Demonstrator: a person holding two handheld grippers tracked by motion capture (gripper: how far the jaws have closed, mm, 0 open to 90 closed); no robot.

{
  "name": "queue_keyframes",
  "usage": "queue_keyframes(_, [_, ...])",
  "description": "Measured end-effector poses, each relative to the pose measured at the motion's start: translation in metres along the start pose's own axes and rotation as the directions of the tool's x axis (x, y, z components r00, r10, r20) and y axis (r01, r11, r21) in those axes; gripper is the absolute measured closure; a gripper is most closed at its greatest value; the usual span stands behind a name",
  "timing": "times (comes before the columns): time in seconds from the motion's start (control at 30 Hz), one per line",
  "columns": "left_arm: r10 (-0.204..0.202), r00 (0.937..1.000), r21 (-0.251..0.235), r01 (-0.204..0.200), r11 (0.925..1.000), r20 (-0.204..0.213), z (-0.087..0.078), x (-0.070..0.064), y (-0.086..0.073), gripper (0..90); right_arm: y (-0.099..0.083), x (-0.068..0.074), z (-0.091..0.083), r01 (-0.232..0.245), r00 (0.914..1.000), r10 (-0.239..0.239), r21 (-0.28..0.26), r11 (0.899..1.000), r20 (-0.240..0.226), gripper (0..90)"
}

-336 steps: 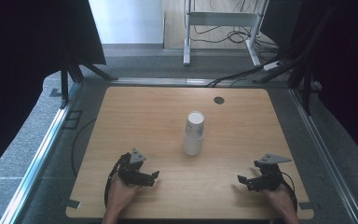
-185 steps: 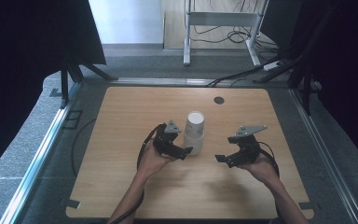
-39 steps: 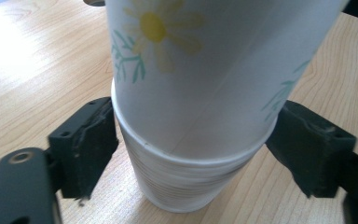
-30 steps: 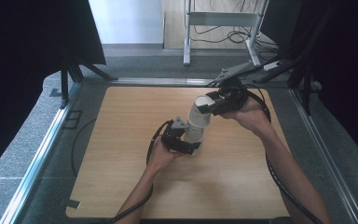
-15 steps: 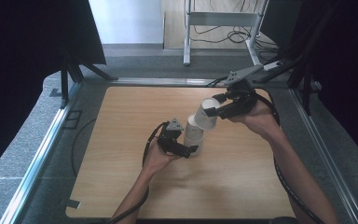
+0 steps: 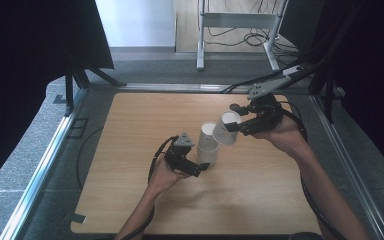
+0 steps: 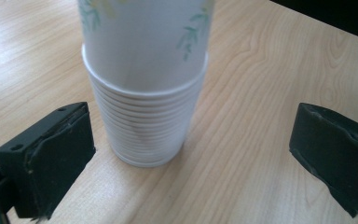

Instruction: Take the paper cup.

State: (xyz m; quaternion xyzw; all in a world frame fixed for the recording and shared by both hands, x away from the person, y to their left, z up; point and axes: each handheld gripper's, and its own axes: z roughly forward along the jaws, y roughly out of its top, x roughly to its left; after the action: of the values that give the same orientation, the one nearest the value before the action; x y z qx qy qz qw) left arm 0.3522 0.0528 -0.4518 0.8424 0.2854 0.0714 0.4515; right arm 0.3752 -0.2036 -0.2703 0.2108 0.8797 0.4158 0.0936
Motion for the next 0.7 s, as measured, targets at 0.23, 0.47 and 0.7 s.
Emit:
queue_keyframes(0.23, [0.031,0.9994,0.004,-0.031,0.9995,0.016,-0.003,-0.008,-0.002,0.0,-0.008,0.007,-0.002,0.015,0.9999,-0.015,0.000,1.000,-0.004,37.4])
queue_keyframes(0.47, [0.032,0.9993,-0.011,-0.031,0.9994,0.021,-0.005,-0.014,-0.006,0.2,-0.018,0.011,-0.003,0.017,0.9998,-0.017,0.000,1.000,-0.009,37.3])
queue_keyframes(0.7, [0.023,0.9991,-0.013,-0.023,0.9997,0.035,-0.005,-0.018,-0.012,0.0,-0.030,0.014,0.000,0.015,0.9997,-0.015,0.000,1.000,-0.017,37.4])
